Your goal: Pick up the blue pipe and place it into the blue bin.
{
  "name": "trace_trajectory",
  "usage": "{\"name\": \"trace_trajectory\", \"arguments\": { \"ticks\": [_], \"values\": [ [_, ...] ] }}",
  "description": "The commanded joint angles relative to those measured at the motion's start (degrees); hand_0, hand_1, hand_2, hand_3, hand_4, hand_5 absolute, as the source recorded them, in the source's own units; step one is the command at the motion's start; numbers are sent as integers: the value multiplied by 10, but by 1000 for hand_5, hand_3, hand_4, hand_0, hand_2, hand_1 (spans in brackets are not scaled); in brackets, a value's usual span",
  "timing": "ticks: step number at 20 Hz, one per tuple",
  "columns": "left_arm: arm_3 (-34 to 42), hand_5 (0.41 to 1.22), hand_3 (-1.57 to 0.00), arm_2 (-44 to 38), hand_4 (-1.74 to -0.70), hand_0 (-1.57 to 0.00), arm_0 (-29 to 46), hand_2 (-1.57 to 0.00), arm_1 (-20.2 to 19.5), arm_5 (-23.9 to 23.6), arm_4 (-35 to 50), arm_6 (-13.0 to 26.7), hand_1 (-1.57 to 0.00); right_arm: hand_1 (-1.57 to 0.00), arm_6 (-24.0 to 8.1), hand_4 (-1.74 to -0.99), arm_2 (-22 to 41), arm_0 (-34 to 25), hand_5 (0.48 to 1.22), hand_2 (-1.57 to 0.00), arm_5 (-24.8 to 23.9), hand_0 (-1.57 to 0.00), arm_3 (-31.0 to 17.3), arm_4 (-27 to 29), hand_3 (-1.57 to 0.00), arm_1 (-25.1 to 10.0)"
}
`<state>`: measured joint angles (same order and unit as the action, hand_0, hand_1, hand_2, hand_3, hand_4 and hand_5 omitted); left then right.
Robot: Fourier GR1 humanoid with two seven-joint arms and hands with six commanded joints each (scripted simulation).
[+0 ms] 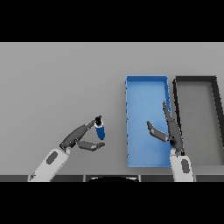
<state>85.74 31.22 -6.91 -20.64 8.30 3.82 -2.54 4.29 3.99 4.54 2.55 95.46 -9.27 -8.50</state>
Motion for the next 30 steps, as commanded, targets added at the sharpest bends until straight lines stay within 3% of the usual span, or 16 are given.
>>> {"name": "trace_trajectory", "arguments": {
  "ticks": [1, 3, 7, 9, 12, 14, 15, 17, 20, 21, 23, 25, 30],
  "values": [
    [-10, 460, 1, -4, -1145, 1, -8, 1, 7, -1, 2, -6, 1, 1, 11, -1205, 0, 7, 625, 1, 0, 1, 7, -2, 1, -3],
    [-42, 456, 1, 1, -1120, 1, -19, 1, 22, 1, -8, -24, 1, 1, 16, -1211, -2, 14, 634, 1, 3, 1, 18, 2, 1, -8],
    [-78, 418, 1, 10, -1051, 1, -40, 1, 42, -20, -41, -16, 1, 1, 17, -1221, -2, 16, 645, 1, 0, 1, 18, 1, 1, -5],
    [-90, 428, 1, 8, -1078, 1, -44, 1, 57, -10, -28, -28, 1, 1, 17, -1207, -7, 19, 646, 1, 1, 1, 13, 0, 1, -11],
    [-107, 502, -40, 5, -1140, 1, -55, -54, 84, -7, -15, -40, 0, 1, 21, -1210, -9, 17, 653, 1, 2, 1, 13, 4, 1, -13],
    [-113, 613, -276, -4, -1243, -10, -56, -308, 101, -6, 5, -46, -156, 1, 25, -1217, -13, 13, 655, 1, 6, 1, 13, 11, 1, -17],
    [-114, 735, -535, -7, -1281, -125, -49, -485, 107, -3, 15, -58, -319, 1, 27, -1220, -14, 19, 656, 1, 9, 1, 17, 13, 1, -19],
    [-110, 910, -908, -8, -1439, -602, -42, -865, 112, -11, 18, -57, -752, 1, 22, -1219, -5, 17, 657, 1, 4, 1, 17, 5, 1, -10],
    [-102, 1062, -1194, 4, -1580, -1075, -35, -1210, 115, -13, 16, -54, -1151, 1, 20, -1233, -5, 19, 660, 1, 4, 1, 14, 6, 1, -7],
    [-99, 1094, -1270, 9, -1553, -1174, -35, -1282, 113, -20, 8, -60, -1235, 1, 10, -1228, -6, 11, 656, 1, 3, 1, 12, 7, 1, -6],
    [-96, 1139, -1378, 14, -1513, -1317, -40, -1386, 121, -31, -4, -59, -1356, 1, 4, -1222, -5, 2, 646, 1, 5, 1, 9, 7, 1, -7],
    [-89, 1169, -1448, 12, -1492, -1408, -36, -1453, 125, -38, -11, -83, -1434, 1, 2, -1220, -8, -1, 635, 1, 7, 1, 4, 14, 1, -6],
    [-38, 1204, -1531, 1, -1469, -1518, -58, -1532, 142, -40, -3, -87, -1526, 1, 5, -1226, -9, 2, 636, 1, 9, 1, 6, 13, 1, -9]
  ]
}}
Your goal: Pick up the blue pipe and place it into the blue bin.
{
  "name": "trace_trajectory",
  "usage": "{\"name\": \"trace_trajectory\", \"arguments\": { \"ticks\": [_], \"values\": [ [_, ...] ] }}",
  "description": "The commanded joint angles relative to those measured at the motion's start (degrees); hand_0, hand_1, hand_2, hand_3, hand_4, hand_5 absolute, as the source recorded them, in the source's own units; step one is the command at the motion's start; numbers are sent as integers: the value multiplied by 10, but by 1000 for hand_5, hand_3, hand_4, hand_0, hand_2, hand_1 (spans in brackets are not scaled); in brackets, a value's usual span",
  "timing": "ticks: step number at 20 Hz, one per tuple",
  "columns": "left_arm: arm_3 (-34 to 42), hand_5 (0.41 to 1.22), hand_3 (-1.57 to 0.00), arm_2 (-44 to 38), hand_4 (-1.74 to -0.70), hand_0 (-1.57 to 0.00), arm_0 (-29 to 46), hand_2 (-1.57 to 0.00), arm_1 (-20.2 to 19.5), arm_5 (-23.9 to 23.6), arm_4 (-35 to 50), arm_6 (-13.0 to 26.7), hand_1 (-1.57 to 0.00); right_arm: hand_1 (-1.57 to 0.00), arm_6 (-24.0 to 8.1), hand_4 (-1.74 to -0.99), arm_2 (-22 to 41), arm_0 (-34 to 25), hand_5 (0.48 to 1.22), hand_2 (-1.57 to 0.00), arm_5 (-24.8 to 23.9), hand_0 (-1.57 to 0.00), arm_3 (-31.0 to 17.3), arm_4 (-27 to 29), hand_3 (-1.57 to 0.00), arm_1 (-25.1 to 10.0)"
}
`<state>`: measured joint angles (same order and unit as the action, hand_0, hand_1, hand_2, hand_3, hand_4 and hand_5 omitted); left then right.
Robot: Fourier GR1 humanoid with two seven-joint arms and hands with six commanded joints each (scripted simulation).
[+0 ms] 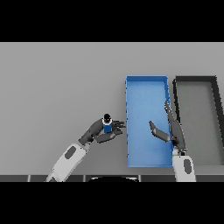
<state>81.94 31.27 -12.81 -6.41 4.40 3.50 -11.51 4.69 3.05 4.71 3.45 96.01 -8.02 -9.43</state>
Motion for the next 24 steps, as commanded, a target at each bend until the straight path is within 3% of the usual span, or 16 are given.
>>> {"name": "trace_trajectory", "arguments": {
  "ticks": [1, 10, 15, 17, 20, 21, 22, 24],
  "values": [
    [11, 1207, -1539, -1, -1468, -1528, 2, -1540, -2, 2, 3, 7, -1535, 1, 3, -1220, 2, 5, 638, 1, -2, 1, 4, -5, 1, -1],
    [79, 1219, -1567, 5, -1467, -1565, -31, -1567, 11, 33, 1, 81, -1566, 1, 22, -1155, 1, 13, 642, 1, -5, 1, 1, -15, 1, -5],
    [74, 1220, -1570, -6, -1466, -1569, -32, -1570, 15, 43, -10, 82, -1569, 1, 20, -1138, 0, 35, 643, 1, -25, 1, 21, -26, 1, 1],
    [66, 1220, -1570, -4, -1466, -1570, -28, -1570, 23, 44, -19, 82, -1570, 1, 9, -1188, 2, 54, 643, 1, -35, 1, 42, -31, 1, 7],
    [73, 1220, -1571, -3, -1467, -1570, -19, -1571, 23, 54, -25, 74, -1570, 1, 9, -1187, 4, 59, 642, -20, -41, 1, 61, -33, 1, 10],
    [73, 1221, -1571, -9, -1467, -1571, -23, -1571, 23, 57, -23, 78, -1571, -2, 36, -1195, 1, 65, 648, -41, -14, 1, 71, 6, 1, 11],
    [78, 1221, -1571, -11, -1467, -1571, -21, -1571, 21, 59, -23, 76, -1571, -12, 34, -1198, -4, 63, 641, -67, 20, 1, 87, 57, 0, 8],
    [81, 1221, -1571, -9, -1467, -1571, -17, -1571, 28, 63, -26, 77, -1571, -25, -15, -1209, -8, 47, 609, -106, 83, 1, 123, 145, -1, -23]
  ]
}}
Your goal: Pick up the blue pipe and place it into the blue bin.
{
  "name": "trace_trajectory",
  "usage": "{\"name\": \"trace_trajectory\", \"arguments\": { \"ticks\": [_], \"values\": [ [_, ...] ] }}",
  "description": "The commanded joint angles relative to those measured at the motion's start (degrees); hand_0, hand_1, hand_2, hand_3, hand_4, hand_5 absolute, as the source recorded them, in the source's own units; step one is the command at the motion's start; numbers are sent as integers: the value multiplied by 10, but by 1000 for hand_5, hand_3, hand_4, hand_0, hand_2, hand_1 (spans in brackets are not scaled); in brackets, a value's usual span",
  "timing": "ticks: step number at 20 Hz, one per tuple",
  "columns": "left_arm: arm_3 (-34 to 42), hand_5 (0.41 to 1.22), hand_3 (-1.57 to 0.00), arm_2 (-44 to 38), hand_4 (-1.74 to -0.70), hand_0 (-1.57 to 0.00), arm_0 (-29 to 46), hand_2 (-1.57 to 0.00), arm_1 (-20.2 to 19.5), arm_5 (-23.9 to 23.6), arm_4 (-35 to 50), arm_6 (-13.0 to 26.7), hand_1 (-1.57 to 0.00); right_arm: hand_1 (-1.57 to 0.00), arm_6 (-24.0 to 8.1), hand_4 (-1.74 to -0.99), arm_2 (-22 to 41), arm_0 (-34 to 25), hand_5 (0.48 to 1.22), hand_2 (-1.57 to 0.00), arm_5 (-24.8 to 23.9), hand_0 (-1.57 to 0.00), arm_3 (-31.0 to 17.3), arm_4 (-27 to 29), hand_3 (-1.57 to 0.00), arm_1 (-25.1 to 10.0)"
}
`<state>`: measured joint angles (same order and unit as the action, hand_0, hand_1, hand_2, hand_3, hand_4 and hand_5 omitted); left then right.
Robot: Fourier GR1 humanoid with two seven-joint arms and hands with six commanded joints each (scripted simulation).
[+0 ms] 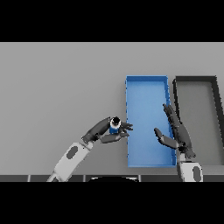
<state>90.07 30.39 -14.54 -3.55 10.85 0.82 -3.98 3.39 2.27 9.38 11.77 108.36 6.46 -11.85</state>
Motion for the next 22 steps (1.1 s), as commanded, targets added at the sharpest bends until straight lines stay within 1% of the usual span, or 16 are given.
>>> {"name": "trace_trajectory", "arguments": {
  "ticks": [1, 3, 5, 6, 8, 9, 10, 11, 12, 13, 14, 15, 16, 17, 20, 22],
  "values": [
    [-2, 1221, -1571, 0, -1467, -1571, 1, -1571, 4, -2, -5, 0, -1571, -29, -27, -1215, 2, -14, 607, -120, 28, 1, 9, 34, -1, -17],
    [2, 1221, -1571, -3, -1467, -1571, 1, -1571, 3, 4, -7, 3, -1571, -18, -73, -1228, 6, -54, 588, -117, 60, 1, 32, 91, 0, -45],
    [6, 1221, -1571, -7, -1467, -1571, 5, -1571, 3, 9, -8, 5, -1571, -11, -124, -1247, 22, -100, 568, -106, 81, 1, 54, 132, 0, -69],
    [9, 1221, -1571, -8, -1467, -1571, 5, -1571, 5, 11, -6, 16, -1571, -9, -141, -1255, 30, -116, 560, -104, 84, 1, 60, 138, 0, -75],
    [11, 1221, -1571, -12, -1467, -1571, 8, -1571, 4, 15, -10, 13, -1571, -5, -164, -1270, 47, -146, 558, -90, 95, 1, 74, 136, 1, -89],
    [13, 1221, -1571, -16, -1467, -1571, 4, -1571, 6, 16, -10, 21, -1571, -4, -179, -1281, 56, -171, 558, -81, 100, 1, 76, 137, 1, -96],
    [13, 1221, -1571, -15, -1467, -1571, 5, -1571, 8, 17, -16, 20, -1571, -3, -191, -1291, 68, -187, 558, -66, 105, 1, 80, 138, 1, -97],
    [13, 1221, -1571, -16, -1467, -1571, 7, -1571, 7, 17, -22, 21, -1571, -2, -200, -1296, 84, -199, 556, -53, 107, 1, 82, 135, 1, -90],
    [4, 1221, -1571, -15, -1467, -1571, 2, -1571, 16, 17, -26, 23, -1571, -2, -195, -1298, 88, -210, 559, -44, 118, 1, 76, 130, 1, -92],
    [4, 1221, -1571, -22, -1467, -1571, 2, -1571, 11, 23, -24, 20, -1571, -1, -211, -1302, 100, -234, 559, -42, 120, 1, 66, 133, 1, -85],
    [0, 1221, -1571, -27, -1467, -1571, -1, -1571, 15, 25, -23, 19, -1571, -1, -214, -1300, 108, -243, 560, -42, 126, 1, 62, 135, 1, -80],
    [-8, 1221, -1571, -33, -1467, -1571, -9, -1571, 17, 30, -21, 16, -1571, 0, -224, -1294, 121, -252, 560, -43, 132, 1, 64, 147, 1, -71],
    [-15, 1221, -1571, -33, -1466, -1571, -11, -1571, 21, 34, -25, 6, -1571, 0, -233, -1282, 128, -266, 555, -45, 131, 1, 60, 150, 1, -66],
    [-12, 1221, -1571, -31, -1464, -1571, -8, -1571, 24, 36, -30, 3, -1571, 0, -228, -1268, 136, -276, 555, -46, 136, 1, 55, 141, 1, -61],
    [-16, 1221, -1571, -38, -1467, -1571, -3, -1571, 29, 58, -17, 11, -1571, -10, -255, -1232, 149, -326, 545, -59, 139, -3, 36, 140, 1, -50],
    [-15, 1221, -1571, -40, -1470, -1571, 0, -1571, 31, 62, -21, 15, -1571, -20, -252, -1209, 154, -349, 534, -71, 151, -11, 10, 129, 1, -43]
  ]
}}
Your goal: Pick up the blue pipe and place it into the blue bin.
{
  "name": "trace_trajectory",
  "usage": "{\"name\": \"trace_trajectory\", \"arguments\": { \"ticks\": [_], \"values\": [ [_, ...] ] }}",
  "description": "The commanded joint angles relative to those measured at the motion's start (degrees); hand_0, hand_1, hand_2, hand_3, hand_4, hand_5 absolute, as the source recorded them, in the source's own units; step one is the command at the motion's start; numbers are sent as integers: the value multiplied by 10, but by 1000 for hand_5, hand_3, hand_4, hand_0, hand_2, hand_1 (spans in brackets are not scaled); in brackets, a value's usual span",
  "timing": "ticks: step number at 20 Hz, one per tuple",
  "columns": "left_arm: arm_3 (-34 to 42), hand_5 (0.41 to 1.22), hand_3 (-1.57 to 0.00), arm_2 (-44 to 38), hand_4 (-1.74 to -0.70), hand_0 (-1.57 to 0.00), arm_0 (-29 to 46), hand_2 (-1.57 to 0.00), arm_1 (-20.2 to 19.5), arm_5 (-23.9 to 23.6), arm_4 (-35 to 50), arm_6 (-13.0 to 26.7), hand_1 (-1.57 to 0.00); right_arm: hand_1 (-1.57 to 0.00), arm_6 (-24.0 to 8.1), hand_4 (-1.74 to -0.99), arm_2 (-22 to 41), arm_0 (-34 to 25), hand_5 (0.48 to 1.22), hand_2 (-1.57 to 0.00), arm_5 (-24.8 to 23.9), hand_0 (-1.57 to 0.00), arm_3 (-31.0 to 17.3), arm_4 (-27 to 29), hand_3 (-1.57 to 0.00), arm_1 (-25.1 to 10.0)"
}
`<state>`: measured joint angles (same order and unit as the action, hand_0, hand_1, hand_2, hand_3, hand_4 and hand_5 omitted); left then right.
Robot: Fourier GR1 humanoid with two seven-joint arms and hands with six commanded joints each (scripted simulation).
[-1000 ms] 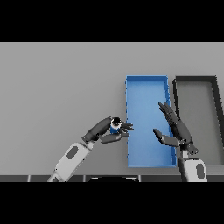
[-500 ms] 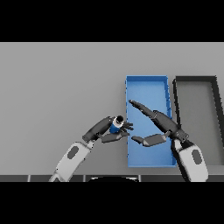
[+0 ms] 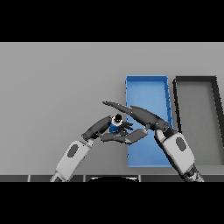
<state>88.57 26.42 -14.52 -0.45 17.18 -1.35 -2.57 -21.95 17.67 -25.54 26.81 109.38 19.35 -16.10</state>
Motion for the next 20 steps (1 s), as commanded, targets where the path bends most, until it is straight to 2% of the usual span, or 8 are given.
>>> {"name": "trace_trajectory", "arguments": {
  "ticks": [1, 5, 7, 10, 13, 14, 17, 20],
  "values": [
    [2, 1221, -1571, -2, -1470, -1571, 6, -1571, -1, -3, -5, -2, -1571, -25, -8, -1196, 3, -14, 526, -77, 3, -16, -12, 0, 1, 4],
    [6, 1221, -1571, -10, -1465, -1571, 2, -1571, 5, -1, -18, 13, -1571, -108, -26, -1204, 10, -60, 497, -166, 12, -69, -47, 2, -44, 22],
    [6, 1221, -1571, -14, -1517, -1571, 7, -1571, 5, 5, -19, 13, -1571, -362, -26, -1278, 19, -70, 485, -377, 21, -323, -62, 0, -242, 33],
    [8, 1221, -1571, -12, -1622, -1571, 9, -1571, 3, 7, -31, 40, -1571, -877, -14, -1467, 18, -80, 518, -910, 25, -876, -76, 0, -762, 44],
    [2, 1221, -1523, -27, -1677, -1571, 7, -1571, 13, 14, -13, 27, -1571, -1215, -18, -1581, 26, -74, 650, -1233, 18, -1215, -77, 10, -1021, 59],
    [5, 1221, -1532, -25, -1690, -1571, 14, -1571, 21, 19, -5, 20, -1571, -1287, -10, -1606, 28, -68, 765, -1300, 14, -1286, -74, 14, -1102, 64],
    [5, 1221, -1464, -30, -1713, -1571, 11, -1571, 28, 27, 0, 20, -1571, -1425, 1, -1665, 37, -61, 987, -1432, 14, -1425, -66, 7, -1304, 57],
    [12, 1221, -1437, -35, -1725, -1571, 8, -1571, 32, 24, -4, 30, -1571, -1496, 23, -1702, 42, -65, 1101, -1500, 10, -1496, -69, -2, -1434, 58]
  ]
}}
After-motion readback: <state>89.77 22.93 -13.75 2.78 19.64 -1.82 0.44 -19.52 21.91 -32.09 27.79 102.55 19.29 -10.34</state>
